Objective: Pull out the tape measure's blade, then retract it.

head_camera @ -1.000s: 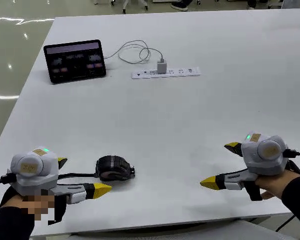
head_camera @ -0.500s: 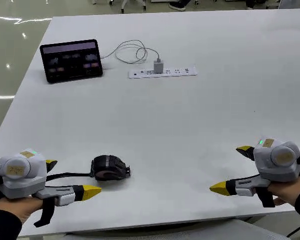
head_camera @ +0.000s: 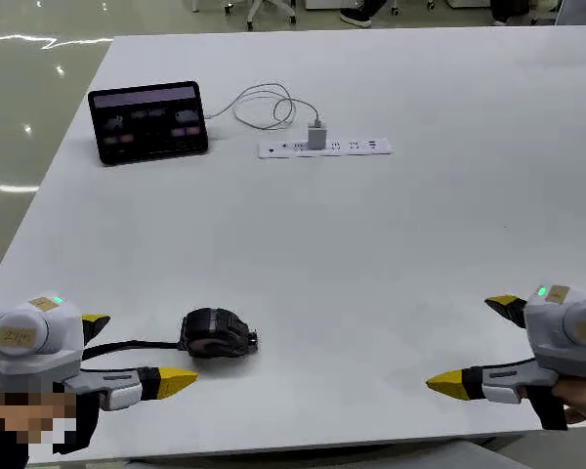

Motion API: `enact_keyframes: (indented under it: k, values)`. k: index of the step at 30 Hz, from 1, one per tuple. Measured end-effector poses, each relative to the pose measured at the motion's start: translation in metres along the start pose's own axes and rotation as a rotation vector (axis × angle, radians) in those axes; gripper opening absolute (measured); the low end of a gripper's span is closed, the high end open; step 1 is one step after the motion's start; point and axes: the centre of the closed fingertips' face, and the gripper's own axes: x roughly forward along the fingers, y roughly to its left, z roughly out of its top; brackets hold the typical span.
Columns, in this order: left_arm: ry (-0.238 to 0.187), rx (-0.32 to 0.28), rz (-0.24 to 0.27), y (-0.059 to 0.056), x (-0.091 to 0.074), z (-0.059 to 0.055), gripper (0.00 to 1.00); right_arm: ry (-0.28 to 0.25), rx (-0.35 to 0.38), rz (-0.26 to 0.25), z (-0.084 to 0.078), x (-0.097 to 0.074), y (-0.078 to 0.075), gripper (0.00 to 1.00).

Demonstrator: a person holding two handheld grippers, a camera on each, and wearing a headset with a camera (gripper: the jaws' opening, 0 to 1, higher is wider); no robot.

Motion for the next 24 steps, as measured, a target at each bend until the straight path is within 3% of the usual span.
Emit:
enact_keyframes:
  k: [5,13,24]
  values:
    - [0.003,0.004,0.011,0.004,-0.003,-0.009,1.00,0.003,0.012,-0.010,-0.007,-0.005,0.002,0.94]
    - [0.011,0.006,-0.012,0.004,-0.002,-0.008,1.00,0.008,0.005,-0.005,-0.007,-0.002,0.004,0.95]
    - [0.022,0.007,0.007,0.011,-0.003,-0.012,1.00,0.019,0.011,-0.005,-0.013,-0.003,0.004,0.97]
